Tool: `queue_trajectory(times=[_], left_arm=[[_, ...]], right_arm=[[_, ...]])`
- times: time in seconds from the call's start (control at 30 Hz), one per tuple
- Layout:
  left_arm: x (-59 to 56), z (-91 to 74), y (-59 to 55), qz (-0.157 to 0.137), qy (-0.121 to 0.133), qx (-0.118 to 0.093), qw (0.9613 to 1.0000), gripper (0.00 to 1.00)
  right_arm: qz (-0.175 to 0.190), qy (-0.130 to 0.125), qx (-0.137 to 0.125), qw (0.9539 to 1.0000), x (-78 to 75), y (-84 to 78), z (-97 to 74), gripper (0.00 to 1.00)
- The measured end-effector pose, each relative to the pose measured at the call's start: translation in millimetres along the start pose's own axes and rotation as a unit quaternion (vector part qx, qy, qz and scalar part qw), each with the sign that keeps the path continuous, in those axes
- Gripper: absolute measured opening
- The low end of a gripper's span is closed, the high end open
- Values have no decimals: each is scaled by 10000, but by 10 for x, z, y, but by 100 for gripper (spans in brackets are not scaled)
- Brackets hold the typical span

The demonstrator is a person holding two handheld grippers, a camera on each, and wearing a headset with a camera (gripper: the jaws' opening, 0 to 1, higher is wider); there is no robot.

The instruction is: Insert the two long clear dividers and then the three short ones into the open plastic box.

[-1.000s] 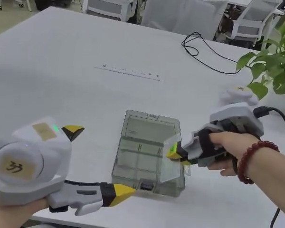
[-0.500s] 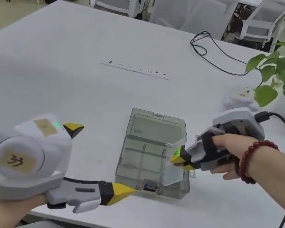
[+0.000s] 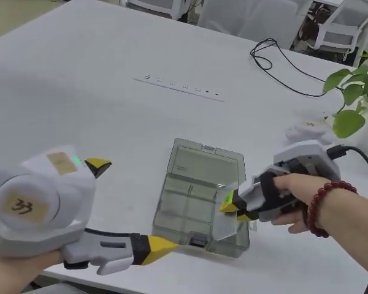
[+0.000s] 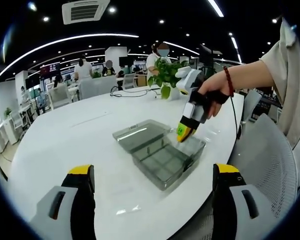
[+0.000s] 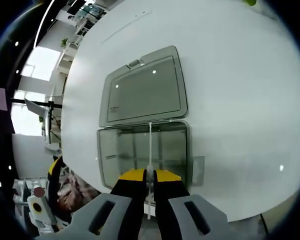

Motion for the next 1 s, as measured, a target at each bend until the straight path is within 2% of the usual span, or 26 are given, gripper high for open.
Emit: queue_trajectory(times=[0.23, 0.6, 0.67, 0.87, 1.0], left_arm=[[17, -13, -9, -12, 19, 1, 10000, 100], [22, -8, -22, -12, 7, 22, 10000, 100], [27, -13, -20, -7, 18, 13, 10000, 100], [29, -23, -30, 7, 27, 42, 10000, 100], [28, -24, -33, 9, 18, 51, 10000, 100]], right_arm=[[-107, -110, 45, 9999, -27, 81, 25, 6], [-215, -227, 135, 9994, 6, 24, 26, 6], [-176, -227, 152, 9995, -24, 80, 30, 6], [-192, -244, 205, 9993, 11, 43, 18, 6], [-305, -344, 253, 9986, -13, 82, 25, 6]])
Point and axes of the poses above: the centre of the closed fingertips' face, and the gripper's own axes: z roughly forward along the fingers, x roughly to its left, y roughly out of its top, the point moved 5 cm from there along -z, roughly backward along the fingers, and after that the axes turned 1 degree about y, right-handed, at the moved point
